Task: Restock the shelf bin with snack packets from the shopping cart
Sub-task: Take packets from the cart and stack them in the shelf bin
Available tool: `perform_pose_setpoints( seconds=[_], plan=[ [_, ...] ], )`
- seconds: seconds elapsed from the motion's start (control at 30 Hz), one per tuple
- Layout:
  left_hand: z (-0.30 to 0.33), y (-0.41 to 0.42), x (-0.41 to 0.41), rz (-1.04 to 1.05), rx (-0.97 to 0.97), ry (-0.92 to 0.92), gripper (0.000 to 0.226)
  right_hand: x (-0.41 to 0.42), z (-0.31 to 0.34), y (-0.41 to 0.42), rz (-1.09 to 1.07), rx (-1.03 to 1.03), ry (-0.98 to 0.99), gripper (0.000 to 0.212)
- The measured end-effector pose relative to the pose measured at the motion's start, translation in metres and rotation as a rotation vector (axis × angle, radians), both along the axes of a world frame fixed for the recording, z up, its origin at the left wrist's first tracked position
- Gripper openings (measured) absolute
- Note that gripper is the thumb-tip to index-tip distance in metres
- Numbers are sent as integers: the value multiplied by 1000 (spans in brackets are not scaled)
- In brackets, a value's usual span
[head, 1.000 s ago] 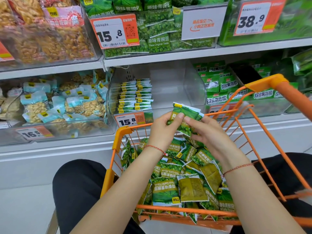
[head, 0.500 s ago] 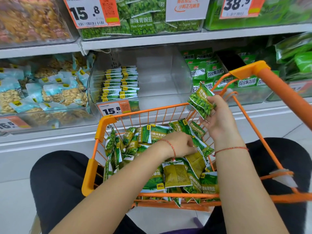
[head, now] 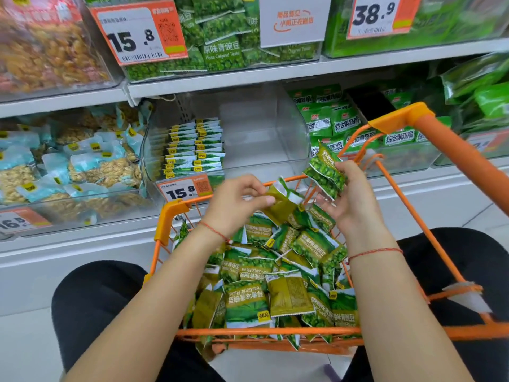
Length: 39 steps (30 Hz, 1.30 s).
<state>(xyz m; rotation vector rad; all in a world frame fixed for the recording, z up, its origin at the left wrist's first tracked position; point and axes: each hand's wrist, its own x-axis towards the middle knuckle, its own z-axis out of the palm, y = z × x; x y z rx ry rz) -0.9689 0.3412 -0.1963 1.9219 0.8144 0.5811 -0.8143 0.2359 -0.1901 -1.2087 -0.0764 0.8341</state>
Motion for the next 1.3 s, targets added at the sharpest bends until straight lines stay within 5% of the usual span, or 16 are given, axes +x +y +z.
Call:
perform_pose_setpoints(
  seconds=[0.1,0.37,0.7,0.83,0.97,1.1,1.2,1.3],
  plan=[
    [14,5,-26,50,88,-241,26,-5,1,3,63,-36,-45,10],
    [13,3,-51,59,550,-322,34,-17,2,2,232,-188,-213,10],
    [14,2,-50,-11,221,-367,46,-37,1,7,610,-211,-304,11],
    [10,5,-45,-66,177,-303,50,-39,-1,5,712,-205,-248,33],
    [8,8,-42,-87,223,-255,47,-38,-6,5,762,-214,-255,88],
    [10,3,-37,-86,308,-200,40,-42,-2,2,755,-185,-265,110],
    [9,-1,-34,27,272,-218,43,-43,-2,5,700,-184,-292,104],
    [11,-9,-34,187,-52,-210,28,-45,0,8,589,-210,-413,87]
  ],
)
